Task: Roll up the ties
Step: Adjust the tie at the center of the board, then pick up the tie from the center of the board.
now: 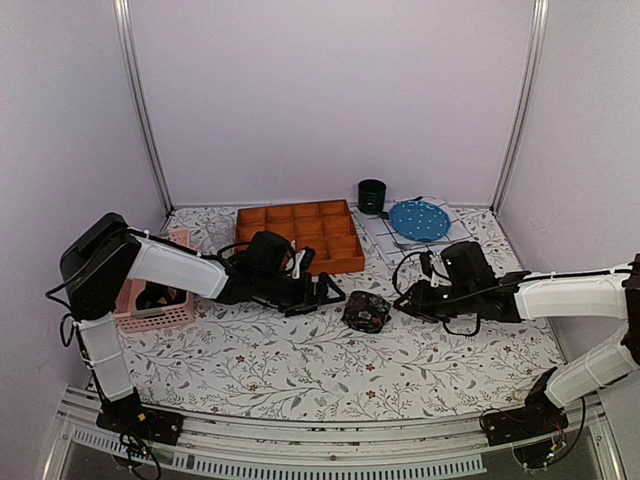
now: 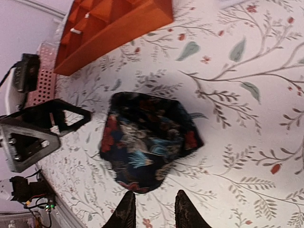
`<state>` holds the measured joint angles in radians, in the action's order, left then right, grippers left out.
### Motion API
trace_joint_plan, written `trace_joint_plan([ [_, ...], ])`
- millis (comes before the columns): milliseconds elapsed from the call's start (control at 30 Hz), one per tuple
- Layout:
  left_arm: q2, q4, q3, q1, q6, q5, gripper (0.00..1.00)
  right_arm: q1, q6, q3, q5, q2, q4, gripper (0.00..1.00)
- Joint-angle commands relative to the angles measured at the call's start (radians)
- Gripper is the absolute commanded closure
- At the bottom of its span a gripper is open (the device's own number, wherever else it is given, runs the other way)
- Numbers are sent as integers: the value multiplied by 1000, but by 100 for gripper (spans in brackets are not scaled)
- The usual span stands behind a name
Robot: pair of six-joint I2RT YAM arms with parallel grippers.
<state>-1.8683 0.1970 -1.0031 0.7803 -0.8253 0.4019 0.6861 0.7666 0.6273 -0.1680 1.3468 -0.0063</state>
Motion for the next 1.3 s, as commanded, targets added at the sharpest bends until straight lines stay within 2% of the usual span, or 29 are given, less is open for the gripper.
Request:
trace_joint_plan([
  [0,-64,58,-64,-11,-74,85,0,-2,7,71,-186,15,57,76],
  [200,-131,48,-115,-15,-87,108,1,-1,13,124,-224,146,111,83],
  [500,-184,14,-151,-17,-75,139,3,-5,13,135,-239,289,157,86],
  [1267,-331,-77,-313,-6,-20,299,13,-22,14,65,-231,344,213,89],
])
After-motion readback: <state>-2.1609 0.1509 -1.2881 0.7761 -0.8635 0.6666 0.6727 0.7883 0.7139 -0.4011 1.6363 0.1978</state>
